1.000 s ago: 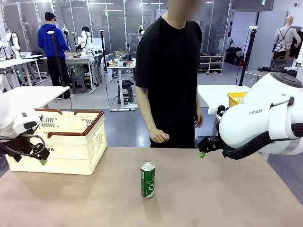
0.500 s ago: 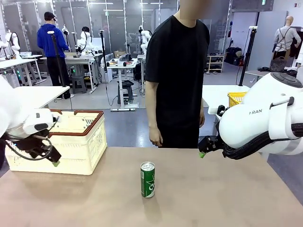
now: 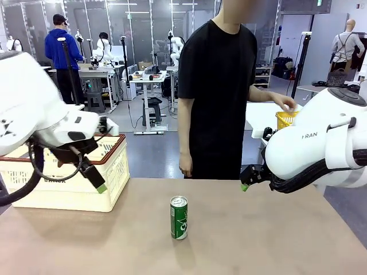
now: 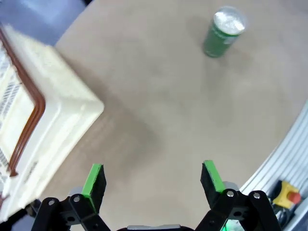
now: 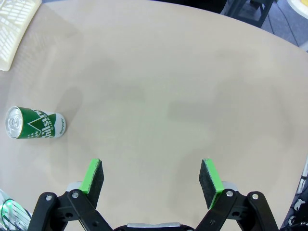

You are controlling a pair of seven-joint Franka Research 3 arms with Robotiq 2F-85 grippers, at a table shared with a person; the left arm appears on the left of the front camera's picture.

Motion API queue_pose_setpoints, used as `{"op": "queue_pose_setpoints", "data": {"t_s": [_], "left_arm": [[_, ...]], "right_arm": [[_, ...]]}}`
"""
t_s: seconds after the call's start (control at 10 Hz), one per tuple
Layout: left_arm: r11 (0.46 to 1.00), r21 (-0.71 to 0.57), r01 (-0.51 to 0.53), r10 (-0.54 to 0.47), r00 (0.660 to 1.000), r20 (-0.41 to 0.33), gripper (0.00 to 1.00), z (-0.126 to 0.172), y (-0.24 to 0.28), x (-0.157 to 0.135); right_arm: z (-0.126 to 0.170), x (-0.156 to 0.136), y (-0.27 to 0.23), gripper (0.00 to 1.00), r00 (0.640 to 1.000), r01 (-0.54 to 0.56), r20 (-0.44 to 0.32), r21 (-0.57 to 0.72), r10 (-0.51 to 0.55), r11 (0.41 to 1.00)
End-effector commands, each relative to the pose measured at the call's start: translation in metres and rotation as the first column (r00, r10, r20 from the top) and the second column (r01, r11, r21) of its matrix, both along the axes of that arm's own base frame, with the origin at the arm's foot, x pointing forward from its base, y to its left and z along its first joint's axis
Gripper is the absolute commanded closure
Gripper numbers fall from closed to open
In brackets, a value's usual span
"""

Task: Place the drinks into the Shopping basket.
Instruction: Pick up one drink and place it into the Shopping basket.

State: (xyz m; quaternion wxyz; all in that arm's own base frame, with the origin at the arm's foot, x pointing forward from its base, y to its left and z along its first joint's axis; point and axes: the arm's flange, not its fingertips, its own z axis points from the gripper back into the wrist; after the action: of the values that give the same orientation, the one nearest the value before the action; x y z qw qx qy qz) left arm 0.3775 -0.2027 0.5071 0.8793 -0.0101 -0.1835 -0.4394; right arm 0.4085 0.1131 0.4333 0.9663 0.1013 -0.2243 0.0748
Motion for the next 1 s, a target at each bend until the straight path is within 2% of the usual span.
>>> {"op": "queue_pose_setpoints", "data": {"t_s": [0.0,0.2,0.3,0.4,0.9], "left_arm": [[0.975,0.075,0.208,-0.204,0.978,-0.051,0.0,0.007,-0.02,0.021],[0.941,0.108,0.322,-0.317,0.946,-0.059,0.0,0.007,-0.043,0.029],[0.931,0.146,0.334,-0.333,0.942,-0.032,0.0,0.005,-0.047,0.033],[0.961,0.086,0.263,-0.26,0.965,-0.037,0.0,0.002,-0.042,0.017],[0.961,0.086,0.263,-0.26,0.965,-0.037,0.0,0.002,-0.042,0.017]], "right_arm": [[0.0,0.0,-0.001,0.0,1.0,0.0,0.0,0.001,0.0,1.0],[0.0,0.0,-0.001,0.0,1.0,0.0,0.0,0.001,0.0,1.0],[0.0,0.0,-0.001,0.0,1.0,0.0,0.0,0.001,0.0,1.0],[0.0,0.0,-0.001,0.0,1.0,0.0,0.0,0.001,0.0,1.0],[0.0,0.0,-0.001,0.0,1.0,0.0,0.0,0.001,0.0,1.0]]}}
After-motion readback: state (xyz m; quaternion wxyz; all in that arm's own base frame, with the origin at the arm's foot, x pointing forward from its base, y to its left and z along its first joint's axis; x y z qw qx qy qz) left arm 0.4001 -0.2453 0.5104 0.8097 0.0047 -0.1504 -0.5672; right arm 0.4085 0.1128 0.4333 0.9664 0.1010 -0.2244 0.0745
